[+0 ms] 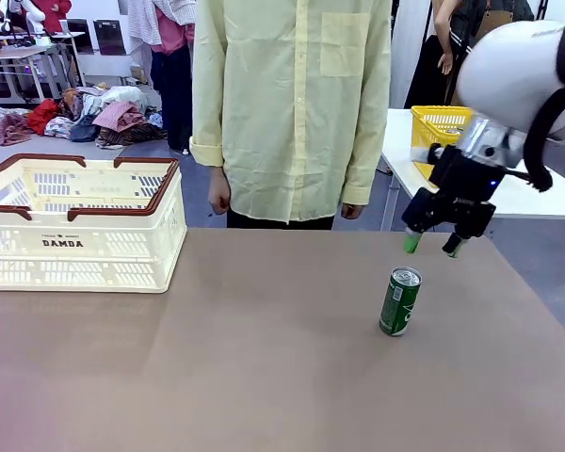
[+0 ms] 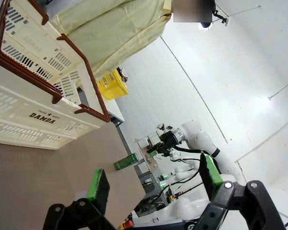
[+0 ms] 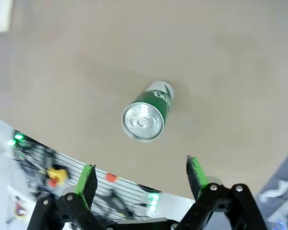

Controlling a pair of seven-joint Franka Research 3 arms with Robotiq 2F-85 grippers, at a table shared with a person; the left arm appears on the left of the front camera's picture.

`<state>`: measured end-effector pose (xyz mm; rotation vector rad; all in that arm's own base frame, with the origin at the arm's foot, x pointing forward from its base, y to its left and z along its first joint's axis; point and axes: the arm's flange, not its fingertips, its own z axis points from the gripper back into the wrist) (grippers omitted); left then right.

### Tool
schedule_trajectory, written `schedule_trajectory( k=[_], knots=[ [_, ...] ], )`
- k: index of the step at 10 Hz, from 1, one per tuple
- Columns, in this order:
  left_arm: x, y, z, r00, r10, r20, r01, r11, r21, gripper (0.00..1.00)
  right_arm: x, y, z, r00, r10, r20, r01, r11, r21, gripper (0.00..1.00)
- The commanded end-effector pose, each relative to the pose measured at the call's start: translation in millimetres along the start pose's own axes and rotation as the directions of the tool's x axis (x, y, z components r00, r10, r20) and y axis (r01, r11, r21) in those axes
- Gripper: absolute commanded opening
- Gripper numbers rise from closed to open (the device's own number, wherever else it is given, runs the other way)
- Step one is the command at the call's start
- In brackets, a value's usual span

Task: Place the drinks into the Shopping basket.
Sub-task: Pick up one drink and place it into the Shopping basket.

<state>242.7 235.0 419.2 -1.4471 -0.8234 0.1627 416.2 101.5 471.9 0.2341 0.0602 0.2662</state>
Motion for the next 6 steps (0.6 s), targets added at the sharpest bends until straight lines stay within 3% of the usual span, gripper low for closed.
schedule_trajectory(
  k=[1, 2, 3, 4, 5, 6],
  knots=[
    [2, -4, 1, 1.000, 0.006, 0.010, -0.006, 1.000, -0.018, 1.00, -9, 21, 5, 0.998, 0.020, 0.066, -0.007, 0.982, -0.189, 1.00],
    [2, -4, 1, 1.000, 0.006, 0.010, -0.006, 1.000, -0.018, 1.00, -19, 27, 7, 0.993, 0.028, 0.115, -0.006, 0.983, -0.184, 1.00],
    [2, -4, 1, 1.000, 0.006, 0.010, -0.006, 1.000, -0.018, 1.00, -2, 15, 1, 0.999, 0.043, -0.003, -0.043, 0.994, -0.097, 1.00],
    [2, -4, 1, 1.000, 0.006, 0.010, -0.006, 1.000, -0.018, 1.00, -2, 15, 1, 0.999, 0.043, -0.003, -0.043, 0.994, -0.097, 1.00],
    [2, -4, 1, 1.000, 0.006, 0.010, -0.006, 1.000, -0.018, 1.00, -10, 29, 9, 0.997, 0.066, 0.031, -0.061, 0.987, -0.152, 1.00],
    [2, -4, 1, 1.000, 0.006, 0.010, -0.006, 1.000, -0.018, 1.00, -16, 29, 8, 0.999, -0.009, 0.045, 0.018, 0.981, -0.193, 1.00]
  ],
)
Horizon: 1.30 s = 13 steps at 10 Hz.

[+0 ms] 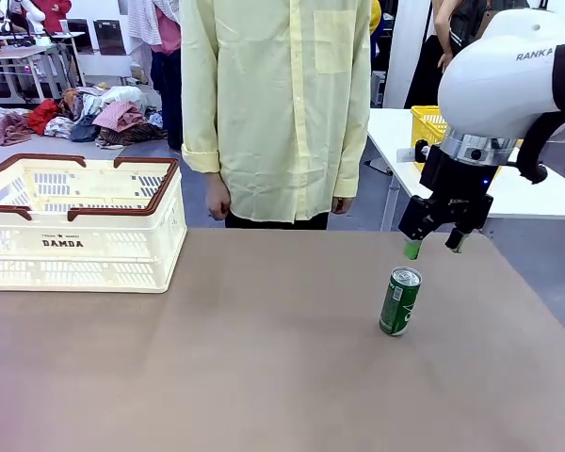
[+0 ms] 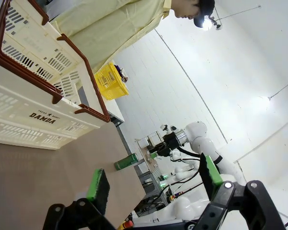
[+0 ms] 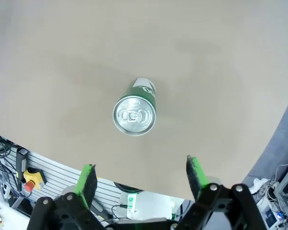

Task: Place the drinks into the Shopping basket.
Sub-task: Pick up one drink and place it into the Shopping basket.

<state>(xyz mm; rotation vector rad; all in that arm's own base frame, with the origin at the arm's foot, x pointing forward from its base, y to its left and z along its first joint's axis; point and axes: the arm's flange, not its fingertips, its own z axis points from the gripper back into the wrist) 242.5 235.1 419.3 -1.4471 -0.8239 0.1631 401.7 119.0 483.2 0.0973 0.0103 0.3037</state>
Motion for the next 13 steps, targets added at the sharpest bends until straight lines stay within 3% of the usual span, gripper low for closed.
schedule_trajectory(
  k=[1, 2, 4, 6, 11, 13],
  knots=[
    [2, -4, 1, 1.000, 0.006, 0.009, -0.006, 1.000, -0.018, 1.00, -5, 14, -3, 0.997, -0.072, 0.028, 0.074, 0.994, -0.077, 1.00],
    [2, -4, 1, 1.000, 0.006, 0.009, -0.006, 1.000, -0.018, 1.00, -5, 16, -6, 0.995, -0.090, 0.033, 0.092, 0.993, -0.075, 1.00],
    [2, -4, 1, 1.000, 0.006, 0.009, -0.006, 1.000, -0.018, 1.00, -7, 20, -15, 0.965, -0.256, 0.060, 0.262, 0.956, -0.133, 1.00],
    [2, -4, 1, 1.000, 0.006, 0.009, -0.006, 1.000, -0.018, 1.00, -8, 25, -19, 0.937, -0.337, 0.094, 0.348, 0.928, -0.134, 1.00],
    [2, -4, 1, 1.000, 0.006, 0.009, -0.006, 1.000, -0.018, 1.00, 5, 14, -51, 0.929, -0.342, 0.139, 0.353, 0.934, -0.057, 1.00],
    [2, -4, 1, 1.000, 0.006, 0.009, -0.006, 1.000, -0.018, 1.00, 10, 14, -74, 0.936, -0.334, 0.109, 0.337, 0.941, -0.012, 1.00]
  ],
)
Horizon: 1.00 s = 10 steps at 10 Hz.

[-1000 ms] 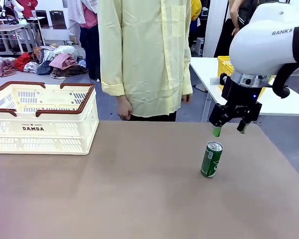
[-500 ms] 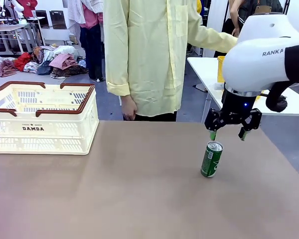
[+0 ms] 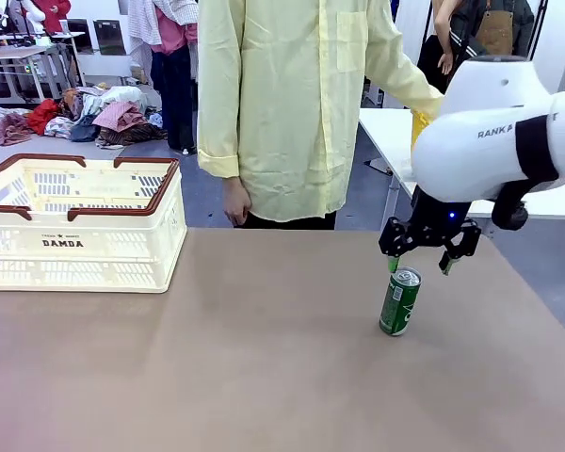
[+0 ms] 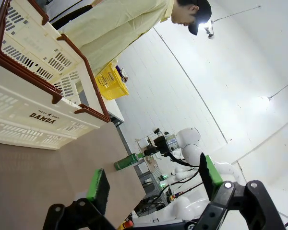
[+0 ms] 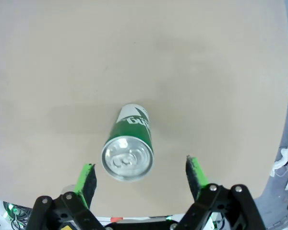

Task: Place the drinks into the Shopping basket.
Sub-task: Pick up one drink and place it into the Shopping basket.

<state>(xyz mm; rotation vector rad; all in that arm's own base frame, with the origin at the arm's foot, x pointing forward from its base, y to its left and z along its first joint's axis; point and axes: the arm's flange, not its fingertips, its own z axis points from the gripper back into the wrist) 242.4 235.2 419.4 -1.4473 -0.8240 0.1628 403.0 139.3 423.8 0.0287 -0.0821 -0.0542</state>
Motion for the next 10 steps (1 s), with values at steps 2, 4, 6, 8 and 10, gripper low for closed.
schedule_trajectory(
  k=[2, 4, 6, 8, 10],
  knots=[
    [2, -4, 1, 1.000, 0.006, 0.009, -0.006, 1.000, -0.018, 1.00, 2, 3, -30, 0.999, 0.016, -0.033, -0.014, 0.998, 0.061, 1.00],
    [2, -4, 1, 1.000, 0.006, 0.009, -0.006, 1.000, -0.018, 1.00, 2, 3, -39, 0.999, 0.017, -0.043, -0.015, 0.998, 0.054, 1.00],
    [2, -4, 1, 1.000, 0.006, 0.009, -0.006, 1.000, -0.018, 1.00, 1, 5, -39, 0.999, 0.033, -0.020, -0.032, 0.998, 0.050, 1.00],
    [2, -4, 1, 1.000, 0.006, 0.009, -0.006, 1.000, -0.018, 1.00, 1, 6, -41, 0.999, 0.040, -0.036, -0.038, 0.999, 0.038, 0.02],
    [2, -4, 1, 1.000, 0.006, 0.009, -0.006, 1.000, -0.018, 1.00, 1, 6, -42, 0.999, 0.039, -0.038, -0.038, 0.999, 0.031, 0.00]
  ],
)
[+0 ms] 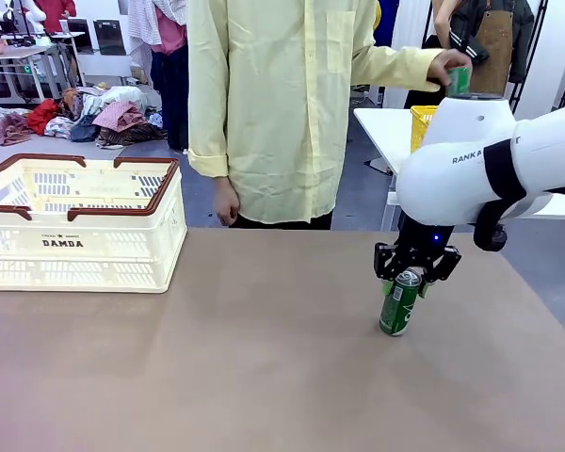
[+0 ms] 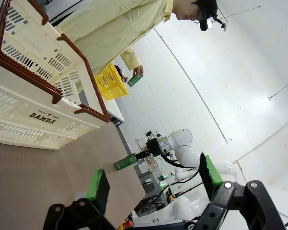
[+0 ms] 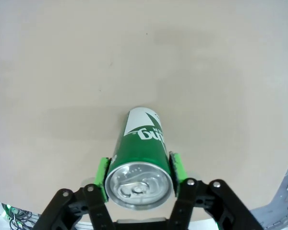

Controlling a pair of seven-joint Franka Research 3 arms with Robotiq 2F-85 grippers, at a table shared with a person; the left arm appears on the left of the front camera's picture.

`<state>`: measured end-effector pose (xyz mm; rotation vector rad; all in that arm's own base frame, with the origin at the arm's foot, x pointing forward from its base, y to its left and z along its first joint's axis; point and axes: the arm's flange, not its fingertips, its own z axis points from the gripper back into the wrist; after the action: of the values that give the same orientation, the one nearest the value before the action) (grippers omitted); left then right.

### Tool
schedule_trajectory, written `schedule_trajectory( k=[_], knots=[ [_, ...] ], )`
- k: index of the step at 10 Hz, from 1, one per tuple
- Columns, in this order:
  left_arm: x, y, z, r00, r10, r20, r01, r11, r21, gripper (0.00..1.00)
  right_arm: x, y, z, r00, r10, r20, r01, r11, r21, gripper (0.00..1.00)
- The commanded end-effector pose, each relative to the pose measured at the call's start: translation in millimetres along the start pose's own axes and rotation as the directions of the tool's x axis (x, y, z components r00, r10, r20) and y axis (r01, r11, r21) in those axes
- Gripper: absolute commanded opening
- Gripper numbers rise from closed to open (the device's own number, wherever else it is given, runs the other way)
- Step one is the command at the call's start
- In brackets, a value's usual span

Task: Place the drinks into the Shopping basket.
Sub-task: Pick up one drink and place it into the Shopping basket.

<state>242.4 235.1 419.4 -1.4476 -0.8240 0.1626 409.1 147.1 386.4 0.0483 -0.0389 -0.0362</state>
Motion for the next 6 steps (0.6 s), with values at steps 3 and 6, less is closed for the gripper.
schedule_trajectory(
  k=[3, 6],
  knots=[
    [2, -4, 1, 1.000, 0.006, 0.009, -0.006, 1.000, -0.018, 1.00, -3, -11, 1, 1.000, 0.020, 0.014, -0.020, 1.000, 0.001, 0.00],
    [2, -4, 1, 1.000, 0.006, 0.009, -0.006, 1.000, -0.018, 1.00, -44, -96, 50, 0.993, 0.106, -0.048, -0.098, 0.984, 0.151, 0.00]
  ],
)
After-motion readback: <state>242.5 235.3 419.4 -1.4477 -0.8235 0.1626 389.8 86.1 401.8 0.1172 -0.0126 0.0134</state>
